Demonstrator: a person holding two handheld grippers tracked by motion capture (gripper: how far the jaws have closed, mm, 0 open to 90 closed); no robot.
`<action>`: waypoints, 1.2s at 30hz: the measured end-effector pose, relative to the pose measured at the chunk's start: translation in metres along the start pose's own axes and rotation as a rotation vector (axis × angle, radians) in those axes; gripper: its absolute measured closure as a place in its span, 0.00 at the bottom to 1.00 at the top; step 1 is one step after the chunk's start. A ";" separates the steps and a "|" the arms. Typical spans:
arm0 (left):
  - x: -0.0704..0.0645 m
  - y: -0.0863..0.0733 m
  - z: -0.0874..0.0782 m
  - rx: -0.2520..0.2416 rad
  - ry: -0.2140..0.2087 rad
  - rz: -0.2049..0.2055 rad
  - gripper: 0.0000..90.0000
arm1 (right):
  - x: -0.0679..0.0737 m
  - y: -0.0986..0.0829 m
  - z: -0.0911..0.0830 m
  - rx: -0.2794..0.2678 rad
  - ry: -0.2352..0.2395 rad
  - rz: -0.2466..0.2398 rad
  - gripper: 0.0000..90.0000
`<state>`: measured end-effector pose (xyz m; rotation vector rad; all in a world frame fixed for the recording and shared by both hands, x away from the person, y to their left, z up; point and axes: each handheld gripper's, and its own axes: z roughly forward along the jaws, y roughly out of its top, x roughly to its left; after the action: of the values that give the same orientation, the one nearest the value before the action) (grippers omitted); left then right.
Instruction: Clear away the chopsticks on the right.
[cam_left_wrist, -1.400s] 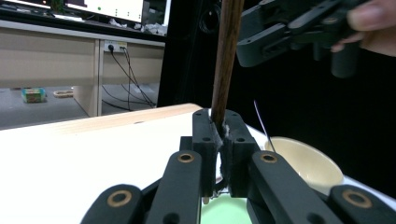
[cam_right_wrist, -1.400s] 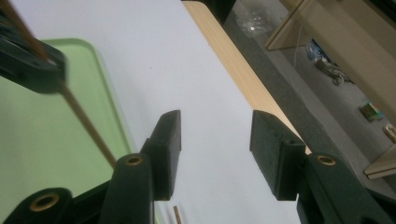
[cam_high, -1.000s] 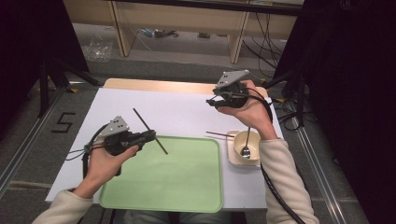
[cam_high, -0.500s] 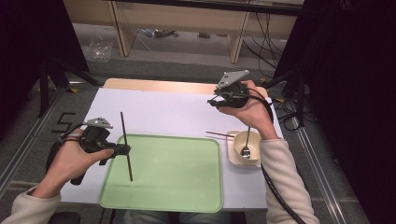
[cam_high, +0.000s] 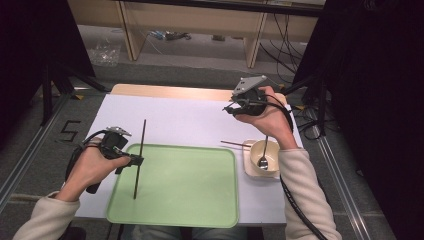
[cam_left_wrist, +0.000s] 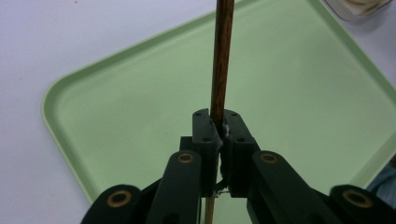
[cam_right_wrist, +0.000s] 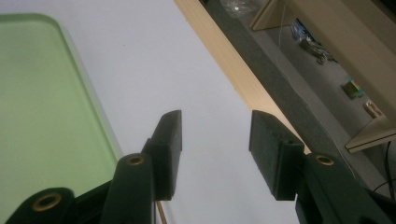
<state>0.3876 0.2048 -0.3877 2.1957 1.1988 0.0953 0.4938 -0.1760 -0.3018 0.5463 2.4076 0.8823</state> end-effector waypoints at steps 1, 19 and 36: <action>0.001 0.000 0.004 0.001 0.007 -0.017 0.94 | 0.000 0.000 -0.001 0.006 0.009 0.003 0.61; 0.034 -0.034 0.047 0.190 0.073 -0.244 0.92 | 0.000 -0.003 0.006 0.021 0.006 -0.003 0.61; 0.026 -0.033 0.044 0.073 0.148 -0.251 0.83 | 0.000 -0.002 0.006 0.025 0.025 -0.009 0.61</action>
<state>0.3937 0.2162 -0.4465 2.1100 1.5735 0.1130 0.4971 -0.1744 -0.3073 0.5368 2.4450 0.8618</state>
